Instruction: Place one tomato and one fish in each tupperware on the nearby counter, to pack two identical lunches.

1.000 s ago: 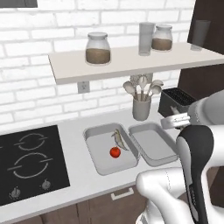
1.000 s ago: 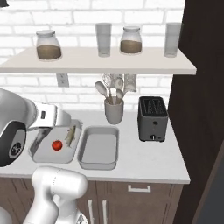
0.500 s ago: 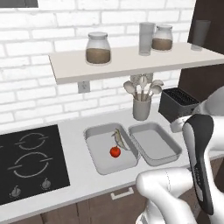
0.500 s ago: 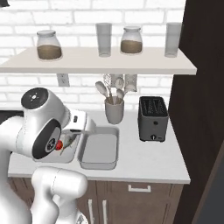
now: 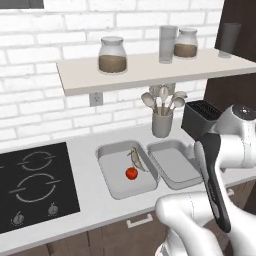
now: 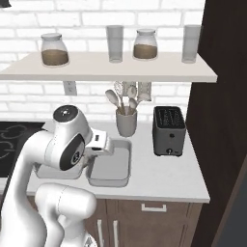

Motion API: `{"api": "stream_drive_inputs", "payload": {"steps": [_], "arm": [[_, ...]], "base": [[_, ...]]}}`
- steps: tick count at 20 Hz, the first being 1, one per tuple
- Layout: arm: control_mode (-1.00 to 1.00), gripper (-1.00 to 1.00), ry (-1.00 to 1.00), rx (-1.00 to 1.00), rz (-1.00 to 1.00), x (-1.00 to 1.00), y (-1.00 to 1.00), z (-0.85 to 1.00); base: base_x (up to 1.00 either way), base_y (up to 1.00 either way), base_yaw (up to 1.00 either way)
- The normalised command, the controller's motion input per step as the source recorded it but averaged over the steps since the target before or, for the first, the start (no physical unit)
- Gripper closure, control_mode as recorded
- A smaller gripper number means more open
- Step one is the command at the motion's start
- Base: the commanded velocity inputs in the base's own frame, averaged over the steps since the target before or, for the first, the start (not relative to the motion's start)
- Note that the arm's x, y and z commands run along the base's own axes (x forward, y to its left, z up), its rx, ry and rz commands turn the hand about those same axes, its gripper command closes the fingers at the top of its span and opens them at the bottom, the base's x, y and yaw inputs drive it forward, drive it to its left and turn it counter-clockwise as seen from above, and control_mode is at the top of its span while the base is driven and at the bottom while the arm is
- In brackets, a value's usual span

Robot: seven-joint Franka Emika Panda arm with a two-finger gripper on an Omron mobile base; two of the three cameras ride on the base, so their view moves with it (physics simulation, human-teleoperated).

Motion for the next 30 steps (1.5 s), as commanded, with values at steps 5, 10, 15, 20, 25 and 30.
{"api": "stream_drive_inputs", "payload": {"steps": [5,10,15,20,25,30], "arm": [[-1.0,1.0,0.01,0.04,0.03,0.58,-0.08,-0.17],[-1.0,1.0,0.0,0.01,0.02,0.37,-0.16,-0.38],[-1.0,1.0,0.04,0.0,0.0,0.21,-0.03,-0.38],[-1.0,1.0,0.02,0.0,0.0,0.33,0.0,-0.23],[-1.0,1.0,0.04,0.0,0.0,0.39,0.0,-0.25],[-1.0,1.0,0.03,0.0,0.0,0.37,-0.02,-0.28]], "base": [[0.0,0.0,0.0],[0.0,0.0,0.0],[0.0,0.0,0.0],[0.0,0.0,0.0],[0.0,0.0,0.0],[0.0,0.0,0.0]]}}
